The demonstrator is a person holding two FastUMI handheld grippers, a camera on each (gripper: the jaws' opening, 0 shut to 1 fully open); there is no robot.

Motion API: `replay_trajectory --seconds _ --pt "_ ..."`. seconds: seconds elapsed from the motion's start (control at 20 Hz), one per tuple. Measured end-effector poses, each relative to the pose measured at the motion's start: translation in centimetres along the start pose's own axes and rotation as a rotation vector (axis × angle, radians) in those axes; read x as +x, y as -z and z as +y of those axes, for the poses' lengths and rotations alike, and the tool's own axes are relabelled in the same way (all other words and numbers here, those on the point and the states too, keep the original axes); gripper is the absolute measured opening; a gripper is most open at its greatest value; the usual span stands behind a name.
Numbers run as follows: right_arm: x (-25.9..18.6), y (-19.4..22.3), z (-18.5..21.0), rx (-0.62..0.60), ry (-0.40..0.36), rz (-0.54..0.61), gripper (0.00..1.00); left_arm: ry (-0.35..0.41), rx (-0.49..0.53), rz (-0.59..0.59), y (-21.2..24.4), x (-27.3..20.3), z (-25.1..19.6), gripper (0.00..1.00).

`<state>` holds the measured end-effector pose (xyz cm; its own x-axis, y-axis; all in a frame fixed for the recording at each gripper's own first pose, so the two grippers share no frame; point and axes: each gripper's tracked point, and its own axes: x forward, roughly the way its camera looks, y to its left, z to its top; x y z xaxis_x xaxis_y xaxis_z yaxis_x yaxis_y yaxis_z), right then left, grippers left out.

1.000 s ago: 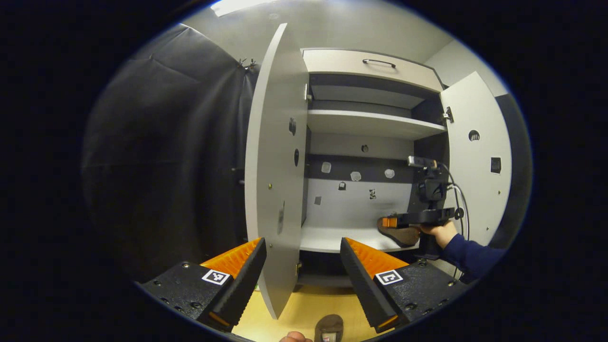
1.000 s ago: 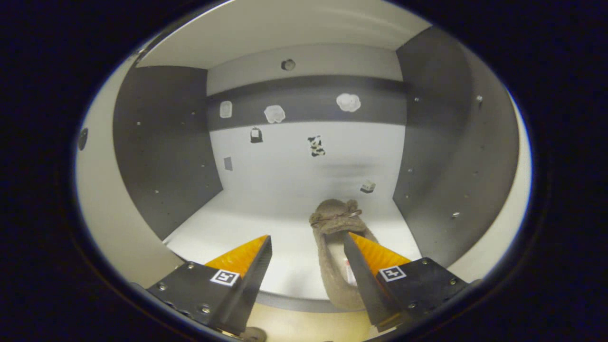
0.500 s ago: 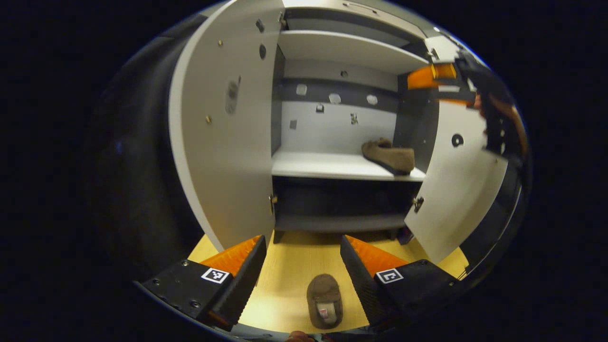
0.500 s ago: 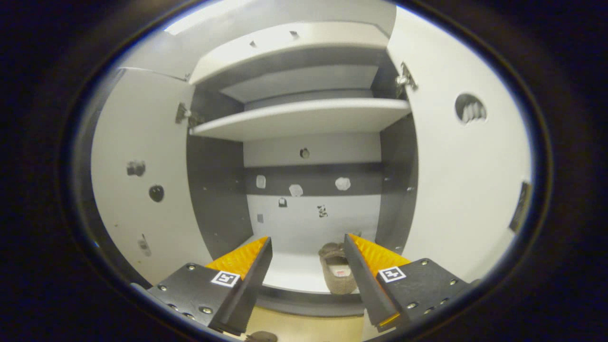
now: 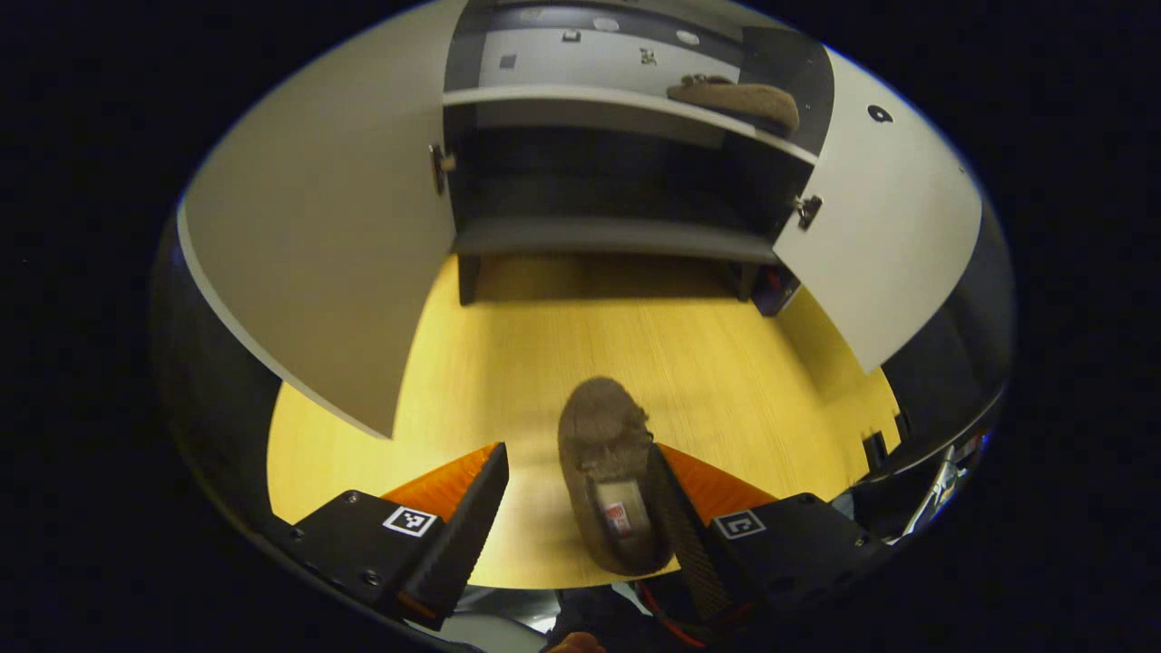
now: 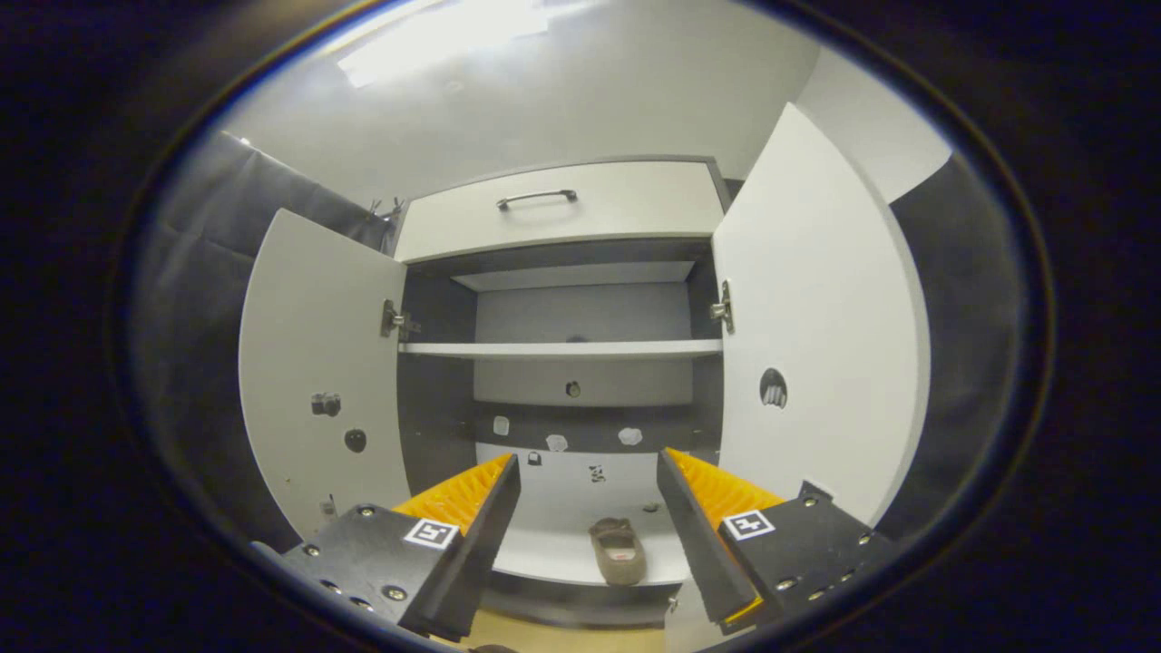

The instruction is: Grab one shoe with the right hand and put it into the shoe cabinet, grab the other shoe with the left hand and put it into the shoe cabinet; then close the right door with the right hand and the left door with the left hand.

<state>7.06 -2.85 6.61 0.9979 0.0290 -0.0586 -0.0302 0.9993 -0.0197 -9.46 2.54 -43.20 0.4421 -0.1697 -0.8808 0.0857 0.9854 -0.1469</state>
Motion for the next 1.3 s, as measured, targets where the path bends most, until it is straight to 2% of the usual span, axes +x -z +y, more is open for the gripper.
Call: replay_trajectory --seconds 0.1,0.15,0.2,0.5,0.6,0.65,0.75,0.8,0.85,1.0,1.15,1.3 --pt "-0.6 -0.3 -0.7 0.001 0.019 -0.002 0.91 0.027 -0.004 0.064 1.4 0.3 0.4 0.95" --pt "-0.8 -0.3 -1.1 -0.002 0.03 -0.001 0.91 0.03 -0.003 0.091 2.1 0.5 0.8 1.0" --pt "-1.0 -0.4 -1.4 -0.009 0.041 -0.005 0.91 0.034 -0.005 0.118 3.3 1.2 1.0 0.95" --pt "-2.4 -0.3 -2.7 -0.058 0.078 -0.002 0.9 0.052 -0.096 0.222 6.5 4.9 1.0 0.93" --pt "-2.7 -0.5 -2.7 -0.059 0.077 0.0 0.9 0.053 -0.115 0.248 7.2 5.5 1.0 0.89" --pt "-2.8 -0.5 -2.8 -0.063 0.076 -0.001 0.9 0.056 -0.124 0.266 7.5 5.6 0.9 0.91" --pt "-3.0 -0.5 -2.8 -0.071 0.077 -0.002 0.9 0.062 -0.152 0.288 8.1 6.5 0.6 0.74" --pt "-3.1 -0.5 -2.8 -0.075 0.077 -0.001 0.9 0.072 -0.173 0.279 7.8 6.5 0.4 0.71" --pt "-3.1 -0.5 -2.9 -0.076 0.079 0.0 0.9 0.071 -0.182 0.29 7.9 6.5 0.3 0.56" --pt "-3.1 -0.5 -3.2 -0.07 0.082 -0.004 0.9 0.069 -0.229 0.316 7.8 6.5 0.7 0.49" --pt "-3.1 -0.5 -3.5 -0.068 0.086 -0.01 0.9 0.088 -0.281 0.305 7.4 5.9 1.6 0.25" --pt "-3.1 -0.6 -3.5 -0.061 0.085 -0.013 0.9 0.074 -0.292 0.282 6.9 6.2 2.2 0.07"
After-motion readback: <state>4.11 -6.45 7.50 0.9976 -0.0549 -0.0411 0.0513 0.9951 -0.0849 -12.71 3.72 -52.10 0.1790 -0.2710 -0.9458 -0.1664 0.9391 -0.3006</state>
